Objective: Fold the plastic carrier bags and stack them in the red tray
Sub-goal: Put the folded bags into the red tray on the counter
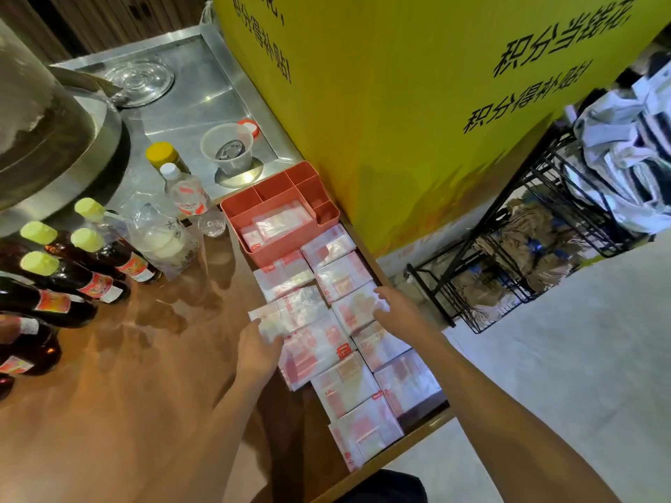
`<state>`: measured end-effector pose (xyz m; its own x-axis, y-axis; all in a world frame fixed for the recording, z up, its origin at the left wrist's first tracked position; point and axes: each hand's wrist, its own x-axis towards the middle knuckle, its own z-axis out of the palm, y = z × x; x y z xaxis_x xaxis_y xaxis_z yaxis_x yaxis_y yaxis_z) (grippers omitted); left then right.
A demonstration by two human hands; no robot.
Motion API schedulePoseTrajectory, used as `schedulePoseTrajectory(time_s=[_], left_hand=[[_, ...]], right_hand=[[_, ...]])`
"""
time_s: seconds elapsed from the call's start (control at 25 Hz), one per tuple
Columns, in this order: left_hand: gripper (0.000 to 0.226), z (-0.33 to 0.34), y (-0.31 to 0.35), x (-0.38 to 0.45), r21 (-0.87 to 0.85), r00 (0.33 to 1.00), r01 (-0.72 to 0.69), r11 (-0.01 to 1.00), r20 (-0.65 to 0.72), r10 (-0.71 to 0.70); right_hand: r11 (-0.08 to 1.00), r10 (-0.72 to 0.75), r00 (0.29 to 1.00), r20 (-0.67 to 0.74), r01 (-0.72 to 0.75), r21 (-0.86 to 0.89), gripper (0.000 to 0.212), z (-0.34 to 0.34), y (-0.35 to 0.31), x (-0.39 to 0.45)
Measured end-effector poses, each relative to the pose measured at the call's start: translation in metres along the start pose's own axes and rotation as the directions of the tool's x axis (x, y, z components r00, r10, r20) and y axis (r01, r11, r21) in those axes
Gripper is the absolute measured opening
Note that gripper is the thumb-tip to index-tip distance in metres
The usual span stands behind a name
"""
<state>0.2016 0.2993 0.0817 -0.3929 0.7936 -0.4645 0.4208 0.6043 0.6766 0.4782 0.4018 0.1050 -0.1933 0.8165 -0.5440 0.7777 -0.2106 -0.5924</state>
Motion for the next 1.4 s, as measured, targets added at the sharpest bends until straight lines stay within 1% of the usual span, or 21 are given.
schedulePoseTrajectory(time_s=[0.08, 0.2, 0.28, 0.36, 0.44, 0.52, 0.6, 0.64, 0.72, 0.84, 0.96, 1.04, 1.16, 1.2, 1.24, 1.28, 1.36, 1.4], left_hand=[[0.051, 0.002, -0.004, 0.014, -0.074, 0.993, 0.116, 0.991, -0.020, -0.117], [0.047, 0.005, 0.001, 0.025, -0.224, 0.959, 0.265, 0.938, -0.042, -0.280], [0.045, 0.004, 0.005, 0.033, -0.309, 0.937, 0.321, 0.895, -0.034, -0.348], [0.038, 0.001, 0.010, 0.037, -0.372, 0.917, 0.366, 0.853, -0.012, -0.398], [0.024, -0.003, 0.012, 0.039, -0.420, 0.918, 0.376, 0.826, 0.050, -0.392], [0.017, -0.010, 0.011, 0.040, -0.454, 0.931, 0.362, 0.814, 0.128, -0.343], [0.015, -0.023, 0.007, 0.044, -0.498, 0.936, 0.351, 0.793, 0.197, -0.291], [0.016, -0.031, 0.005, 0.045, -0.524, 0.934, 0.356, 0.774, 0.240, -0.266], [0.021, -0.048, 0.003, 0.046, -0.561, 0.928, 0.362, 0.744, 0.296, -0.228], [0.027, -0.069, -0.005, 0.049, -0.603, 0.930, 0.362, 0.711, 0.292, -0.225], [0.029, -0.082, -0.014, 0.053, -0.652, 0.936, 0.351, 0.672, 0.253, -0.244], [0.028, -0.087, -0.014, 0.056, -0.673, 0.938, 0.344, 0.655, 0.228, -0.259], [0.029, -0.087, -0.008, 0.062, -0.697, 0.940, 0.339, 0.632, 0.223, -0.258], [0.029, -0.087, -0.004, 0.064, -0.704, 0.940, 0.339, 0.624, 0.228, -0.253], [0.029, -0.087, 0.001, 0.065, -0.710, 0.939, 0.342, 0.615, 0.233, -0.253], [0.029, -0.087, 0.004, 0.067, -0.717, 0.938, 0.344, 0.606, 0.237, -0.252], [0.030, -0.088, 0.010, 0.070, -0.726, 0.938, 0.345, 0.595, 0.243, -0.247], [0.030, -0.089, 0.013, 0.071, -0.730, 0.940, 0.341, 0.592, 0.242, -0.242]], right_hand=[[1.000, 0.001, 1.000, -0.021, -0.001, 0.010, 0.055, 0.007, -0.010, 0.013], [1.000, -0.027, 0.997, -0.068, 0.026, -0.010, 0.059, 0.012, -0.025, 0.034], [0.998, -0.055, 0.994, -0.094, 0.054, -0.011, 0.061, 0.013, -0.036, 0.053], [0.998, -0.063, 0.994, -0.095, 0.061, -0.025, 0.061, 0.015, -0.047, 0.074], [0.998, -0.063, 0.992, -0.114, 0.060, -0.033, 0.063, 0.017, -0.057, 0.092], [0.997, -0.067, 0.984, -0.163, 0.061, -0.040, 0.058, 0.017, -0.066, 0.108], [0.994, -0.094, 0.974, -0.208, 0.080, -0.073, 0.051, 0.017, -0.076, 0.127], [0.993, -0.100, 0.972, -0.215, 0.083, -0.086, 0.052, 0.017, -0.079, 0.136], [0.989, -0.104, 0.977, -0.187, 0.081, -0.127, 0.054, 0.016, -0.087, 0.149], [0.971, -0.097, 0.977, -0.192, 0.050, -0.232, 0.056, 0.023, -0.092, 0.160], [0.930, -0.109, 0.948, -0.300, -0.009, -0.367, 0.058, 0.038, -0.097, 0.162], [0.914, -0.092, 0.941, -0.325, -0.050, -0.402, 0.066, 0.046, -0.106, 0.159], [0.907, -0.059, 0.949, -0.310, -0.078, -0.414, 0.075, 0.044, -0.110, 0.159], [0.914, -0.044, 0.949, -0.314, -0.089, -0.397, 0.074, 0.041, -0.107, 0.162], [0.929, -0.031, 0.947, -0.318, -0.090, -0.359, 0.068, 0.038, -0.105, 0.165], [0.957, -0.020, 0.947, -0.321, -0.075, -0.279, 0.057, 0.036, -0.101, 0.169], [0.999, 0.034, 0.954, -0.299, -0.033, 0.010, 0.036, 0.027, -0.095, 0.174], [0.990, 0.060, 0.963, -0.262, -0.022, 0.143, 0.031, 0.022, -0.094, 0.173]])
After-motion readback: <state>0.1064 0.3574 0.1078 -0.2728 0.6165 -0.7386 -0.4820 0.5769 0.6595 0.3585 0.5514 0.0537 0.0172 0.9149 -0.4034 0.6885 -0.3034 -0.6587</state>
